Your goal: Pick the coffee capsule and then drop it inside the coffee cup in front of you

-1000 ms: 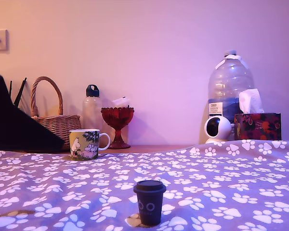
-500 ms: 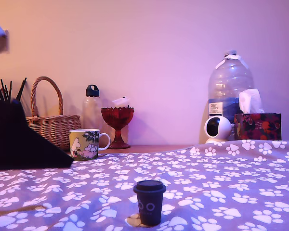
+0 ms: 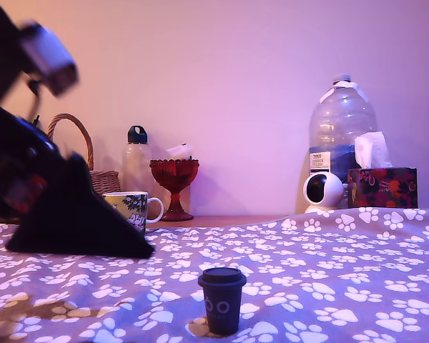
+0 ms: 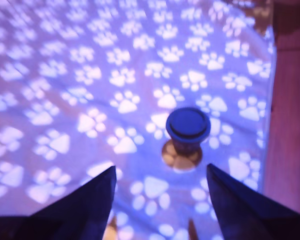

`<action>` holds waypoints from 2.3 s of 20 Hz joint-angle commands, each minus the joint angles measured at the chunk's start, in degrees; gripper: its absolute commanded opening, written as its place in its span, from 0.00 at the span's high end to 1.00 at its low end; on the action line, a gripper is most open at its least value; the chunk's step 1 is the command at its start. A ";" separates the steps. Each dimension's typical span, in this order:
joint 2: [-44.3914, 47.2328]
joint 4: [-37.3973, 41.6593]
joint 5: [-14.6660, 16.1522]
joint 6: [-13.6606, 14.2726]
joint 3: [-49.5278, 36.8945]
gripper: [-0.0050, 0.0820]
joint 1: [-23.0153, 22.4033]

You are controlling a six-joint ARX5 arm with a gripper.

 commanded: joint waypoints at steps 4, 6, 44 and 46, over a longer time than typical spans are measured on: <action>4.87 -6.78 1.14 1.55 6.56 0.35 -1.99; 6.19 -10.21 1.09 1.53 9.40 0.35 -3.26; 19.32 -20.50 -2.99 -2.12 23.65 0.60 -9.92; 19.23 -21.27 -2.99 -3.06 24.59 0.60 -9.88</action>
